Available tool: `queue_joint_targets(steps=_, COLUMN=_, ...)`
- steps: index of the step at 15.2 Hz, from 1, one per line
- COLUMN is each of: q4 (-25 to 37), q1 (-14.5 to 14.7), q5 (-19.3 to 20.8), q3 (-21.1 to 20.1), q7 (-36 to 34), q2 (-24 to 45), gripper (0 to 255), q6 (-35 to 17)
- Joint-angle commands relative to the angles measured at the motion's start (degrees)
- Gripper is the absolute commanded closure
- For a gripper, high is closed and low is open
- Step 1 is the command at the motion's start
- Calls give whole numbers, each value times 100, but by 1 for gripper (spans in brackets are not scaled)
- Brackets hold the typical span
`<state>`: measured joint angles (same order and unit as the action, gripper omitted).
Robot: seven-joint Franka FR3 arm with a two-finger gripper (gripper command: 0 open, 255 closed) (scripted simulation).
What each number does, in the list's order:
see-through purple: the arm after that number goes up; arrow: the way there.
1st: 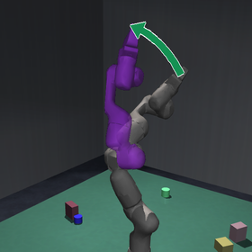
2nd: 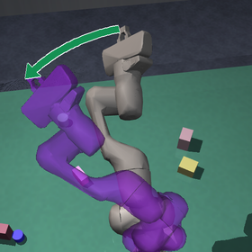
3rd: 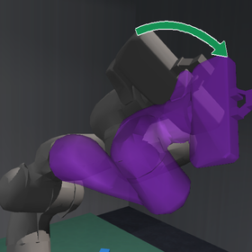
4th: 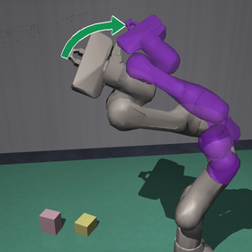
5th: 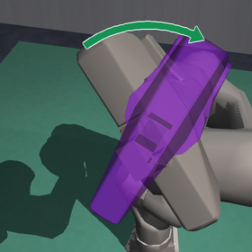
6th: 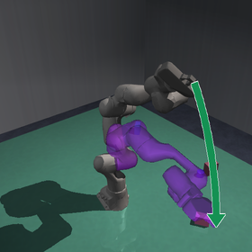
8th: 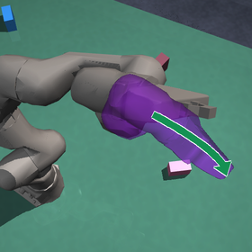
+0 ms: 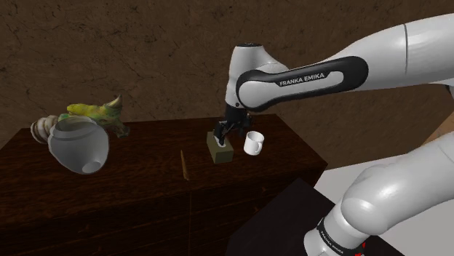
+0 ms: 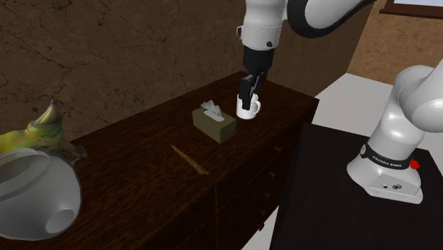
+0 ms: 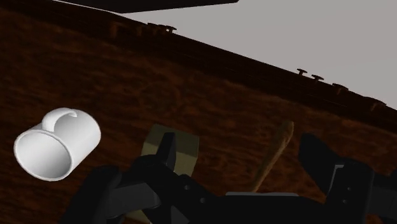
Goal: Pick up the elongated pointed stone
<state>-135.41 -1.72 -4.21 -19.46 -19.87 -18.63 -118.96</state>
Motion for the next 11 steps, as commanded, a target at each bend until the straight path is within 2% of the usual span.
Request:
queue_joint_targets(steps=1, q4=91, q1=-42, q5=140, q3=-206, q7=-433, q2=460, gripper=0, q6=-356)
queue_joint_targets(steps=6, q4=615, q1=-120, q5=769, q3=-531, q7=-1519, q2=1656, gripper=0, q6=-901)
queue_joint_targets(steps=11, q4=1366, q1=41, q5=1588, q3=-537, q7=-2630, q2=2915, gripper=0, q6=-1188)
